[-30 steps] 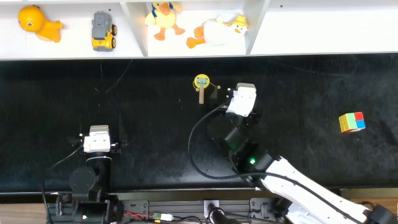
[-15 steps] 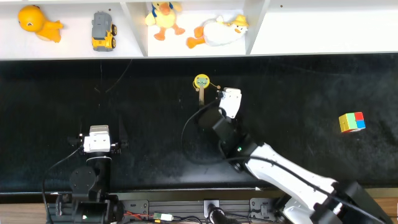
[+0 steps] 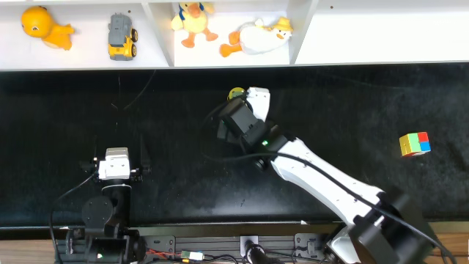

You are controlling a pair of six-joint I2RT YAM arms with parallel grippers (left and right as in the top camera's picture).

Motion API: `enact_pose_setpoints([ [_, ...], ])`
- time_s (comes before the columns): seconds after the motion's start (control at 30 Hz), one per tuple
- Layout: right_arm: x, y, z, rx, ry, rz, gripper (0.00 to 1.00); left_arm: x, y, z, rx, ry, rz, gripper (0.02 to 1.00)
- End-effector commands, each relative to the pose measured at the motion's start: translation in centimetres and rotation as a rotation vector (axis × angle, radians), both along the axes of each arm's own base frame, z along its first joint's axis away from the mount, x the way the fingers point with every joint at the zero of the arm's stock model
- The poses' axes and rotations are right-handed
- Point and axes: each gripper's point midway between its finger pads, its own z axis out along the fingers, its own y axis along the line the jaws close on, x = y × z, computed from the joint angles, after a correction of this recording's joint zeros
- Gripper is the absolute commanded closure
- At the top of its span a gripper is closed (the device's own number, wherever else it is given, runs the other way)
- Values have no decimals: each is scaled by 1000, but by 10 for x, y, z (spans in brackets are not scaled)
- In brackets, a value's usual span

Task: Store Toys

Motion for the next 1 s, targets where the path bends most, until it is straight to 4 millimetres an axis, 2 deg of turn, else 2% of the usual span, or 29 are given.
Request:
enact_pose_setpoints([
  [0.03, 6, 9, -10, -16, 25, 20, 3, -1, 1, 1, 19, -6, 5, 20],
  [0.43, 10, 8, -34, -113, 68, 57, 20, -1, 1, 1, 19, -6, 5, 20],
  [1.0, 5, 4, -40, -188, 81, 156, 18, -1, 1, 1, 19, -6, 5, 20],
])
